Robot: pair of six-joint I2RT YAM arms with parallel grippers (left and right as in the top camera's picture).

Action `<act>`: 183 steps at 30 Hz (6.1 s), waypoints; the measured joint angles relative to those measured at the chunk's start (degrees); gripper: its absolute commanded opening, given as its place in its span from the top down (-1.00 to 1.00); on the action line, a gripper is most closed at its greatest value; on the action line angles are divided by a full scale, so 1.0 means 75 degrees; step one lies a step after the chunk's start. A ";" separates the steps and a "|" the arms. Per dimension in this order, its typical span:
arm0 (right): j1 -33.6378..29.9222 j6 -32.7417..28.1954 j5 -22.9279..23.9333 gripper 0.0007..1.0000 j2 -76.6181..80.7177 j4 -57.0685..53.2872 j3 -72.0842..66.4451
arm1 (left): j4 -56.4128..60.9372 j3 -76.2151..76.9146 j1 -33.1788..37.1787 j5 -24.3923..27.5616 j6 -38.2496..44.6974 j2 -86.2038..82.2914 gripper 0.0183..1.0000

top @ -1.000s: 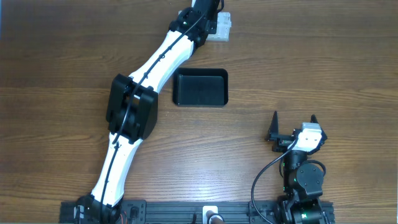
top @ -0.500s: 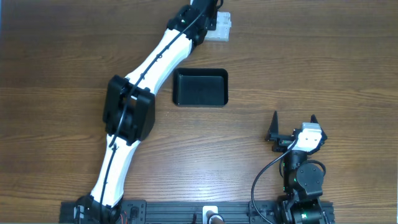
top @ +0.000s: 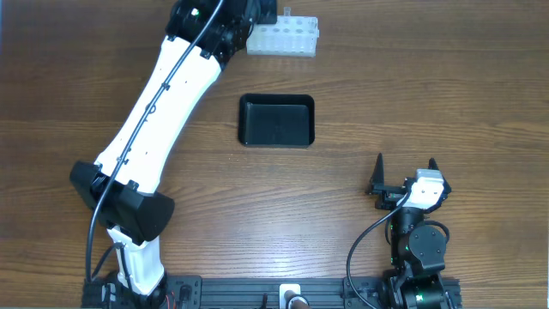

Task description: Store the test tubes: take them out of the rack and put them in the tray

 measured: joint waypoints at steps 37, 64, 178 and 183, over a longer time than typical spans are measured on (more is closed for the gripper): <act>0.0000 0.0006 0.0000 -0.99 0.0003 0.0000 0.0000 | 0.0755 -0.3722 -0.0160 0.1177 -0.0965 0.1040 0.18; 0.0000 0.0000 -0.0006 -0.98 0.0003 0.0000 0.0000 | 0.6589 -0.9786 0.2139 0.0568 0.1451 -0.7204 -0.83; 0.2981 0.2678 0.1518 -0.98 1.5760 -0.1061 1.2933 | 0.6545 -1.6844 0.2812 0.1722 0.1836 -1.5291 -1.00; 0.2938 0.2748 0.1693 -0.99 1.7025 -0.1475 1.4481 | 0.6545 -1.6844 0.2812 0.1722 0.1836 -1.5291 -1.00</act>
